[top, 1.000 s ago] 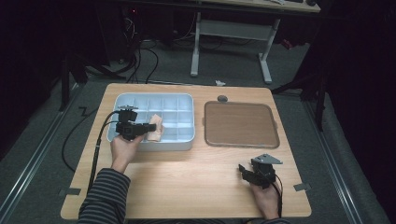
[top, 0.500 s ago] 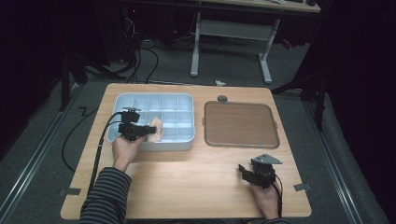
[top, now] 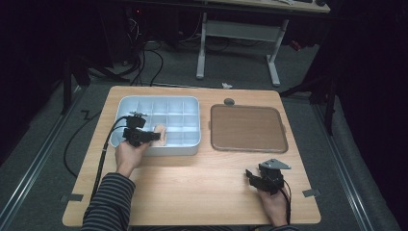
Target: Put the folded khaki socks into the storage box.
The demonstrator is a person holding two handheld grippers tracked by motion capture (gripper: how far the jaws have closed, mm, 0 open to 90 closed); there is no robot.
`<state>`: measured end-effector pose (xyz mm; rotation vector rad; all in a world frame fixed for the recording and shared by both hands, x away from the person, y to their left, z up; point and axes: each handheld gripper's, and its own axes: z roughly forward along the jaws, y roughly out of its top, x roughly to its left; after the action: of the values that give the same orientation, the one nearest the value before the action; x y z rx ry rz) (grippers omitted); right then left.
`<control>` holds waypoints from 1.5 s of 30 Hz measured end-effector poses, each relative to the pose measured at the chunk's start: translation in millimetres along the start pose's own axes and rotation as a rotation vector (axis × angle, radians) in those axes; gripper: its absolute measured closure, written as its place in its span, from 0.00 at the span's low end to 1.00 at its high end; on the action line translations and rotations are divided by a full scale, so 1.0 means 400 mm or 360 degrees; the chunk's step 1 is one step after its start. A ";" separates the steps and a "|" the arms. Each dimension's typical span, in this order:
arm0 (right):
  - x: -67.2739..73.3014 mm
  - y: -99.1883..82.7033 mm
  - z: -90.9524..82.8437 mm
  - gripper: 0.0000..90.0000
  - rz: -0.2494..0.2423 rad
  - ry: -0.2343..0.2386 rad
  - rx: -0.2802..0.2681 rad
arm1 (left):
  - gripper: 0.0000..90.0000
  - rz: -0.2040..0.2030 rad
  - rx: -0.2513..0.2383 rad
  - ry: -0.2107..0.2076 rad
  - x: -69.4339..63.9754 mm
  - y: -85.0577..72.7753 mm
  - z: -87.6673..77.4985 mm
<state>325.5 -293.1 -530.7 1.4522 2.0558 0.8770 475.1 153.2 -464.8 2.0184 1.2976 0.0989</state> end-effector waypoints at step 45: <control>0.001 0.000 0.000 0.44 -0.0005 0.0001 0.0001 | 0.84 0.0056 0.0218 0.0118 -0.004 0.016 0.027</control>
<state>325.3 -292.7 -530.8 1.4490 2.0584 0.8760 483.8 144.7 -468.5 2.1722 1.3471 0.1047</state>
